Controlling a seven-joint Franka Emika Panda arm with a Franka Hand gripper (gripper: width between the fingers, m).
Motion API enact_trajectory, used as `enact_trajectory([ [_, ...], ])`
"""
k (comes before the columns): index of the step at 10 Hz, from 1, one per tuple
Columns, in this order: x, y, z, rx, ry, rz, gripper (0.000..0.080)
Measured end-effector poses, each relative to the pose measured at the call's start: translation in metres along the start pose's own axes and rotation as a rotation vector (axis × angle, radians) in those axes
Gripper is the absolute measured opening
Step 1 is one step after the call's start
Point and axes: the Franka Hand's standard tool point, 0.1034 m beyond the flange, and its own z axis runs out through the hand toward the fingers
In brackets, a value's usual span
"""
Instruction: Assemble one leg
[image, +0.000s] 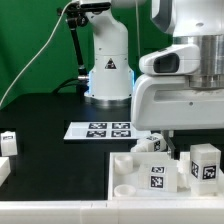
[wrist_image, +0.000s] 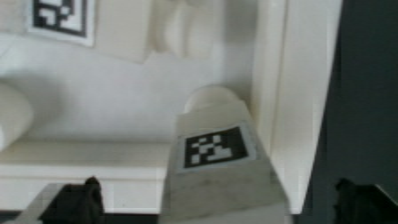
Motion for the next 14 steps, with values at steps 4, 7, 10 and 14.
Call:
enact_trajectory([
  [4,0.0,0.005,0.0,-0.002,0.0,0.005,0.0289],
  [7,0.0,0.005,0.0,-0.001,0.0,0.094,0.0288],
  [10,0.0,-0.001,0.002,0.015,0.017,0.46,0.0288],
  [14,0.0,-0.01,0.003,0.046,0.043,1.006,0.0287],
])
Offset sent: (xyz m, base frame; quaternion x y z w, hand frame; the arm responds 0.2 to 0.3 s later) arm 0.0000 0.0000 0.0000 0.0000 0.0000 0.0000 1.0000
